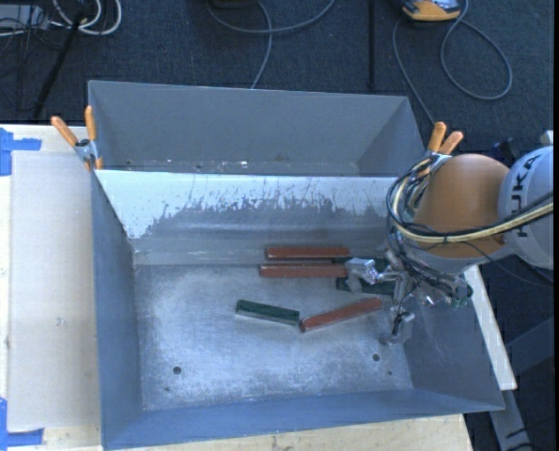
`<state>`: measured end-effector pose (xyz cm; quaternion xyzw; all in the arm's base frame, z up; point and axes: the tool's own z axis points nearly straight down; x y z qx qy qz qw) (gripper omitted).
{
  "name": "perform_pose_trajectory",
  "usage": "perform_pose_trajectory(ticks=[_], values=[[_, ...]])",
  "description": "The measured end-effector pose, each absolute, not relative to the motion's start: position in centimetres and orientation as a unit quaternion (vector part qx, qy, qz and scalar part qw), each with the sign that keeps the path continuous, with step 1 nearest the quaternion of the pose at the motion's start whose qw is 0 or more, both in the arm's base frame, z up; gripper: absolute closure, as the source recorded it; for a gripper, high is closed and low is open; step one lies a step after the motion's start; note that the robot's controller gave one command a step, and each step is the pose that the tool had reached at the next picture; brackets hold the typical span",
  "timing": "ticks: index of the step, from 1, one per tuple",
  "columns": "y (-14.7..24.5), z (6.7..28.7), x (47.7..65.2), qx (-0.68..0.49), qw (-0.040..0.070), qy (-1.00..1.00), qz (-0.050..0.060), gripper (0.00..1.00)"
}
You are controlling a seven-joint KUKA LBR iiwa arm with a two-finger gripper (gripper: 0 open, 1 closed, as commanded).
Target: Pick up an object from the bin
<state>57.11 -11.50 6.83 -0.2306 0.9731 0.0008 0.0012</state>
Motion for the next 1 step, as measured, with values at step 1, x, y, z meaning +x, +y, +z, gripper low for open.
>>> perform_pose_trajectory(ticks=[1], values=[[-11.43,7.30,57.37,-0.232,0.004,0.973,0.000,1.00]])
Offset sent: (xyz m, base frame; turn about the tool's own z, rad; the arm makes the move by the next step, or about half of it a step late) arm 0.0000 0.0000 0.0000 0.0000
